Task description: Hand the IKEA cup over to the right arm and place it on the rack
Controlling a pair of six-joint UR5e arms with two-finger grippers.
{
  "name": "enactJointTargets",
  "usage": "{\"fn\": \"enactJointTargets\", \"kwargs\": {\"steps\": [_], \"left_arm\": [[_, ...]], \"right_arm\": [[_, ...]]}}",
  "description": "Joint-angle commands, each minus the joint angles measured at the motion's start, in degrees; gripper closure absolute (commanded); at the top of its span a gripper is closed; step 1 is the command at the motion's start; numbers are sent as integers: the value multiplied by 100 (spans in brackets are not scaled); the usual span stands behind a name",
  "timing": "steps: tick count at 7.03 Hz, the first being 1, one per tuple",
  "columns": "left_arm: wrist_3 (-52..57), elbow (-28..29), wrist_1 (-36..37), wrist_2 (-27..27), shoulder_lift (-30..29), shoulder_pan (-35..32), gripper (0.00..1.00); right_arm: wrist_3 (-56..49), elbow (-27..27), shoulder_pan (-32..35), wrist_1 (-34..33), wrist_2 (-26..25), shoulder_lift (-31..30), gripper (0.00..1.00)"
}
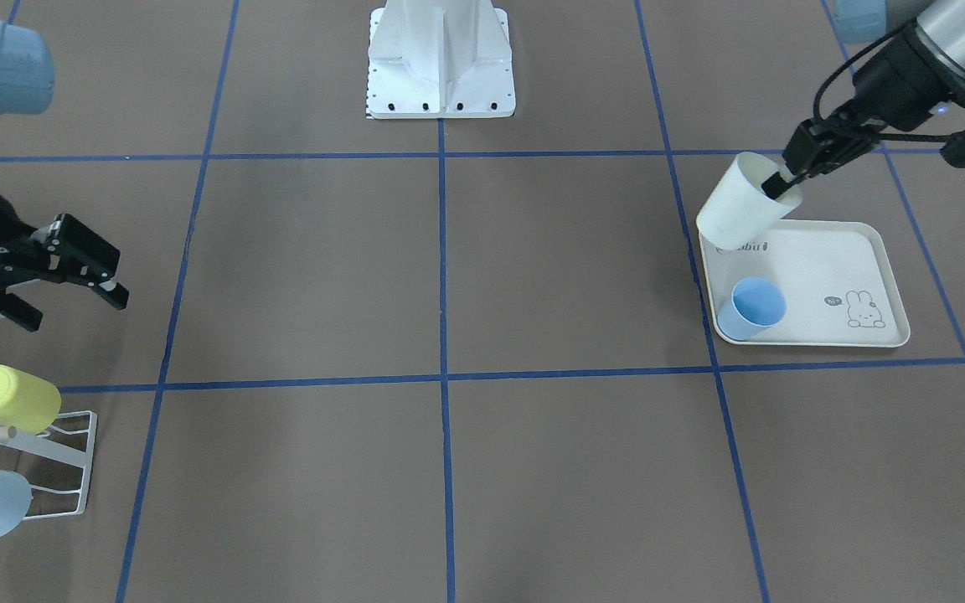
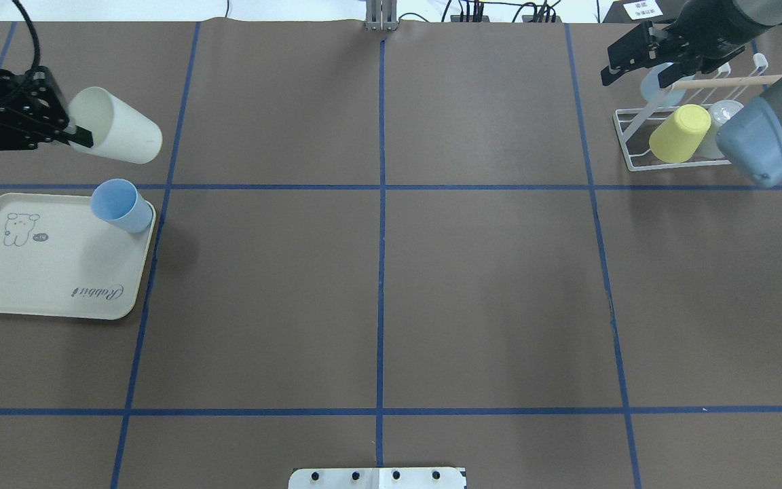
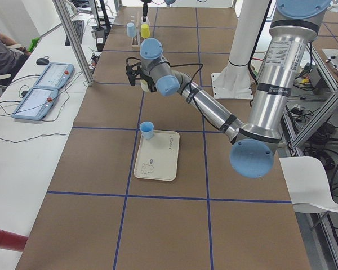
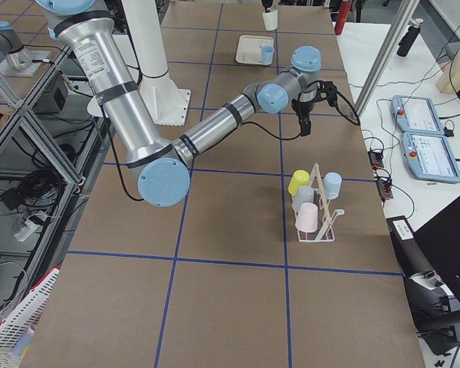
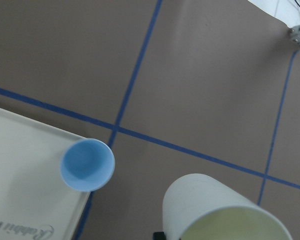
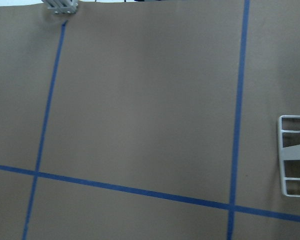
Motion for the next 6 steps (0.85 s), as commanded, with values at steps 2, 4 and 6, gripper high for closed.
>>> {"fn": "enactJointTargets", "kwargs": {"steps": [2,4,6], "left_arm": [[-2076,10,-192,190,-1105,1155,100],[-2861,194,-1331,244,-1229,1456,100],[-4923,728,-3785,969,-1238,1588,100]], "right_arm": [[2808,178,-570,2216,-36,0,1],[3944,152,-975,3736,-53,9,1],[5296,134,-1414,5440,-402,-9,1]]}}
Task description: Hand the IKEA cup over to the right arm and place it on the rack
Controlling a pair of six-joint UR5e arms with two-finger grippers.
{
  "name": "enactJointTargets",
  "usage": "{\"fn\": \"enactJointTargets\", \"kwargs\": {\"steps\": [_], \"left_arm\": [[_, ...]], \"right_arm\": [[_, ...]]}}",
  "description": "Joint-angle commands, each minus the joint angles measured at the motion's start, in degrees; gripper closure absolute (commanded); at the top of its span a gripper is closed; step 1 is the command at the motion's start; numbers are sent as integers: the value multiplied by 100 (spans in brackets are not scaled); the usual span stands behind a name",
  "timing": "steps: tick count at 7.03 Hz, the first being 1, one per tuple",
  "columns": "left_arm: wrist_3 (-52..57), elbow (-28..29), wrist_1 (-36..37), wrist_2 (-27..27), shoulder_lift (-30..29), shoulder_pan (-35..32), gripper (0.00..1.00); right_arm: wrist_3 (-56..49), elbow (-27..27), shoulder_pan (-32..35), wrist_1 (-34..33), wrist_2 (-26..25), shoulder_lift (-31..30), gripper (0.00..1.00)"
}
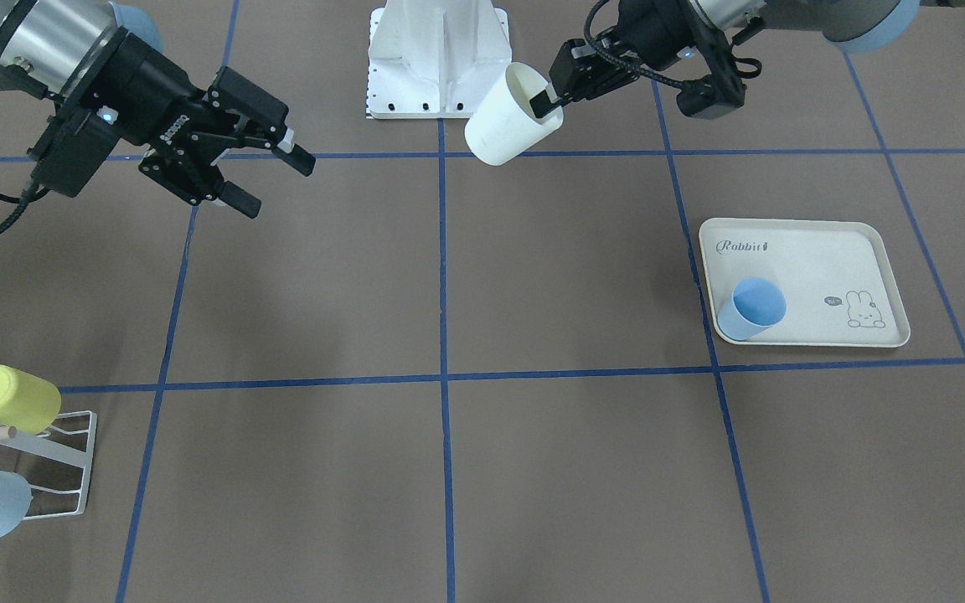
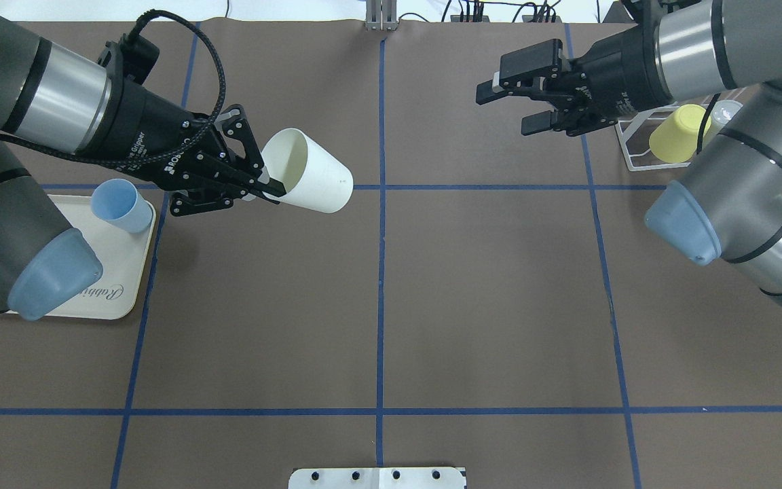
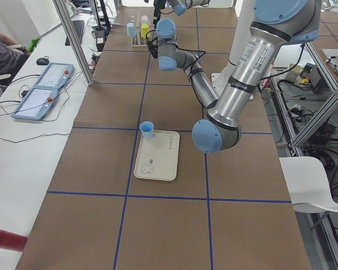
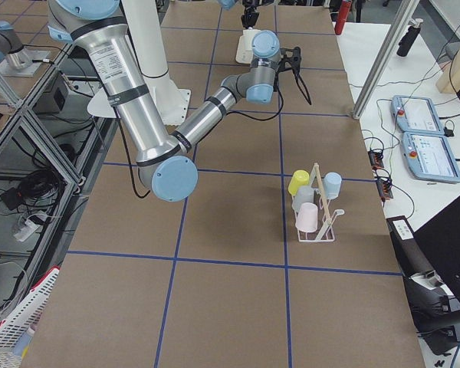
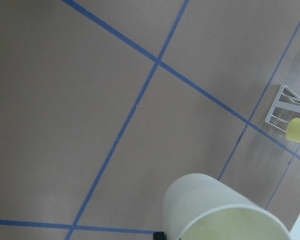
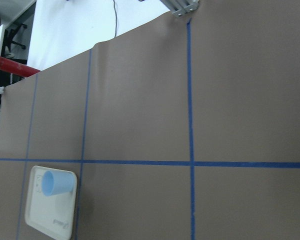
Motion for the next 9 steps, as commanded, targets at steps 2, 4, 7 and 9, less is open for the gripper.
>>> {"fn": "enactJointTargets", "kwargs": {"steps": [2,4,7,9], "left_arm": [[-2446,706,-3097,1010,1,176,100],[-3246,759,-3748,1186,19,176,100],[-4389,1101,-4998,1529,1,325,100],[-4821,1102,-5229,1548,1,430,100]], "right_arm": [[1365,-55,-720,2208,-704,-88,1],[1891,-64,-932,2920,-1134,-27,2],[2061,-73,-1554,3695,-1942,8,2],[2052,-81,-1662,3768,-2076,105,2]]}}
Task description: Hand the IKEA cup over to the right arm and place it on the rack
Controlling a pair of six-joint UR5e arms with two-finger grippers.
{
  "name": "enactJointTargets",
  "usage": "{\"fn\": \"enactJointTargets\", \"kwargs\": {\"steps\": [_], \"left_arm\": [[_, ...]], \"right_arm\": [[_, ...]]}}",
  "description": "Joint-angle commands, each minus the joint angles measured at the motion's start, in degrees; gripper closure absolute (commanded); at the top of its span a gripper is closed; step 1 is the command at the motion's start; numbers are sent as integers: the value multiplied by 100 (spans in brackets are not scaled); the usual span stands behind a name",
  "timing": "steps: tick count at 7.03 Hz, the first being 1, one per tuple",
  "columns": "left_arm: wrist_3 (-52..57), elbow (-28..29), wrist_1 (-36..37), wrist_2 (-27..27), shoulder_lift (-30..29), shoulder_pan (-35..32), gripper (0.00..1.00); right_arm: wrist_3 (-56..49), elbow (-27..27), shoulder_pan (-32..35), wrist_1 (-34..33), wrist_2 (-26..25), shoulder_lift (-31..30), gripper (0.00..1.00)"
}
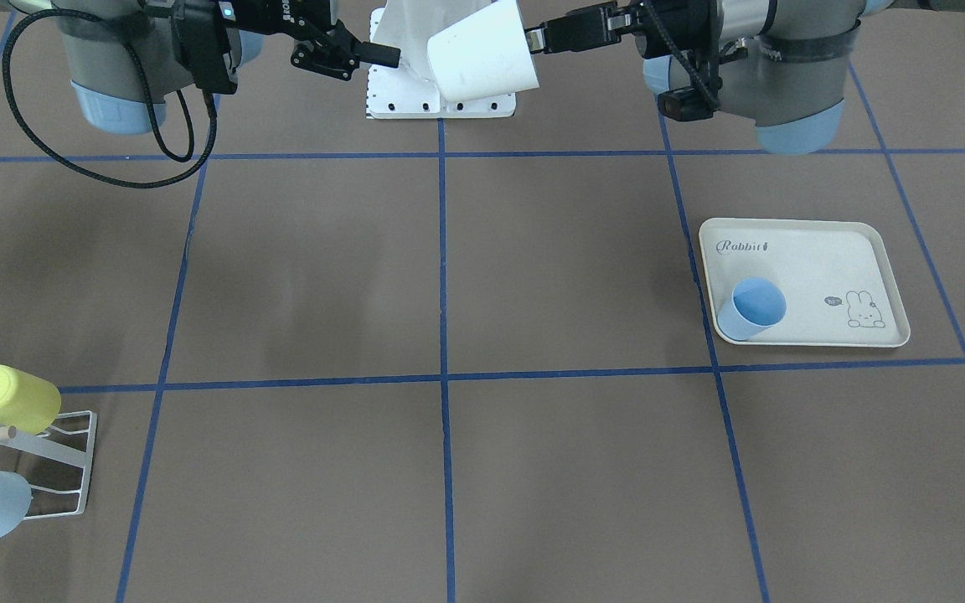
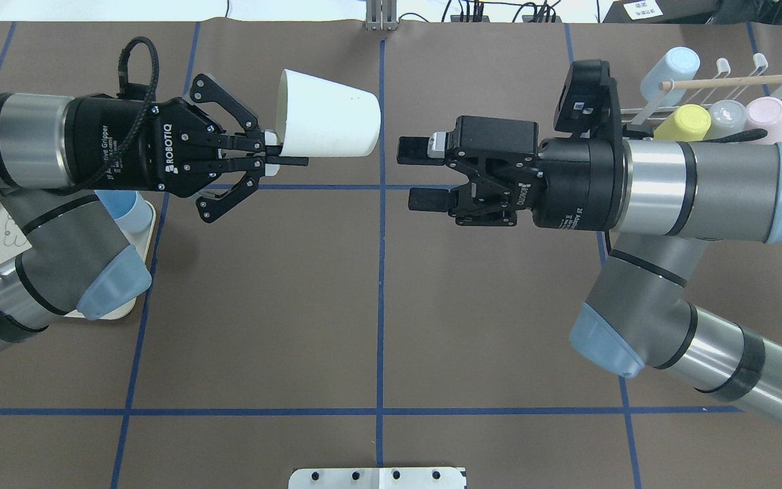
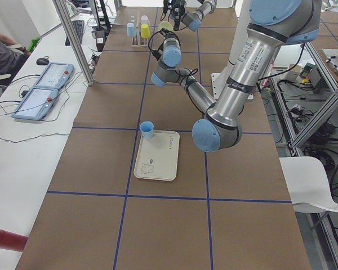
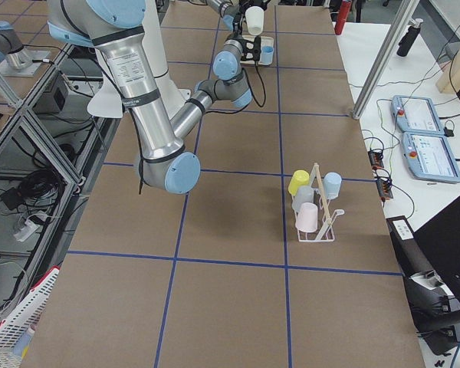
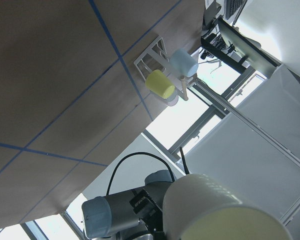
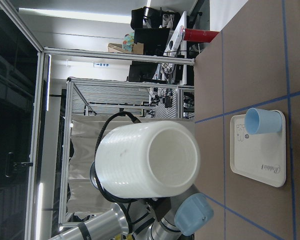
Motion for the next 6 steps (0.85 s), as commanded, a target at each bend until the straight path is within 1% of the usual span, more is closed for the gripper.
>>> {"fn": "enactJointTargets", "kwargs": {"steps": [1,3,4,5,6], "left_arm": [[-525,19,-341,67,13,96,100],[-729,10,-439,111,4,210,100],[-930,10,-544,276,4,350,100],[-1123,2,-623,339,13,421,100],[-1186,2,-633,348,4,430,100]], "right_arm": [[1,-102,-72,74,-90,158,2],[1,-304,-72,118,-99,404,2],[1,-470,-72,483,-108,405,3],[1,-594,-72,687,-125,414,3],[9,-595,-72,698,-221,423,3]]}}
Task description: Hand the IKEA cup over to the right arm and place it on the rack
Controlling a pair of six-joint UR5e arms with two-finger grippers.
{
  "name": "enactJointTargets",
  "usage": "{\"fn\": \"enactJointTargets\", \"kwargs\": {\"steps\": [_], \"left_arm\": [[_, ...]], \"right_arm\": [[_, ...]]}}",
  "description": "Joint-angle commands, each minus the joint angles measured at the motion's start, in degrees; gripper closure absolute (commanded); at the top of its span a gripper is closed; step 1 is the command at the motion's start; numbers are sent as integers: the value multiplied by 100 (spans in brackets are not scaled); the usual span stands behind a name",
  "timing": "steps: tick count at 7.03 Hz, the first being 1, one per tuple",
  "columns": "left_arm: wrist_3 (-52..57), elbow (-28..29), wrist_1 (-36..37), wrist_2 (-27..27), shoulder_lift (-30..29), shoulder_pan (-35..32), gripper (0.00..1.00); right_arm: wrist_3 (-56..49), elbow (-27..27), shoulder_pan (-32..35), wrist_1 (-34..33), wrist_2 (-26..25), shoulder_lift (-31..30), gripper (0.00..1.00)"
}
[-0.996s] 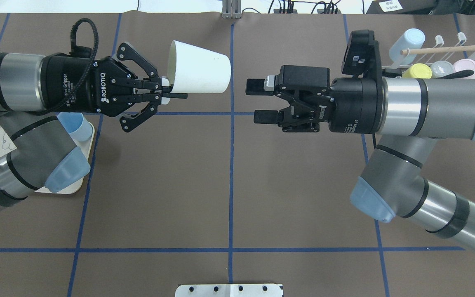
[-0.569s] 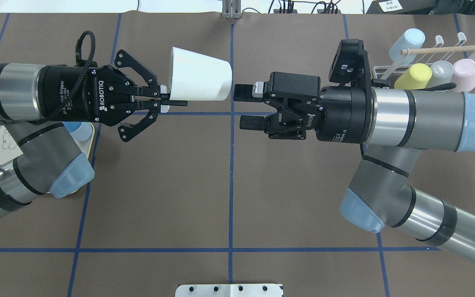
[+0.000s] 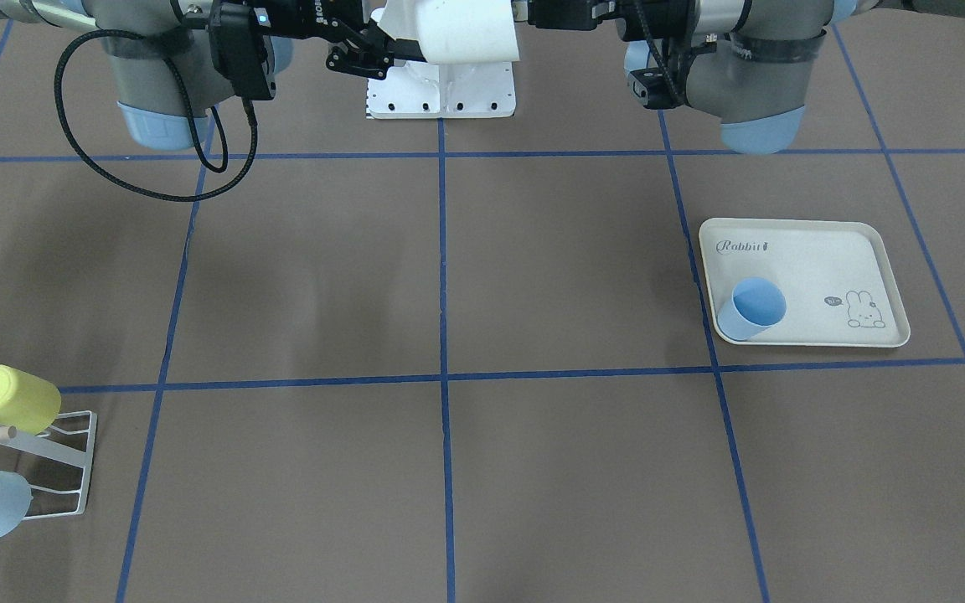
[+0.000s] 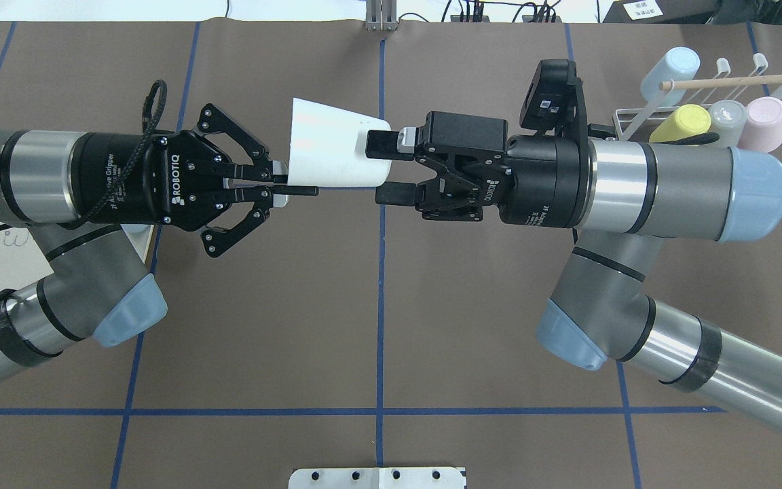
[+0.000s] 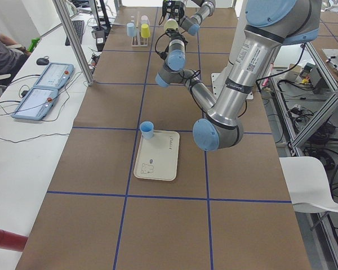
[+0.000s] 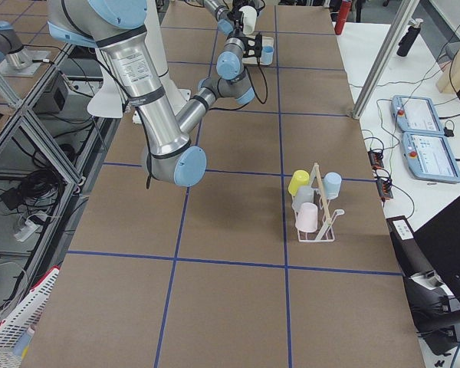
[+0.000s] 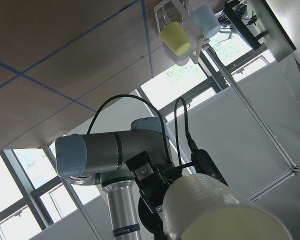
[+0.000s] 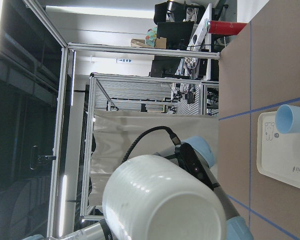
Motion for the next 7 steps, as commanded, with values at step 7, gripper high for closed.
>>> {"fn": "enactJointTargets", "kwargs": {"steps": [7], "left_arm": [[-258,-82,-54,80,14,83,100]], "right_arm": [[86,-97,0,114,-222,154,11]]}}
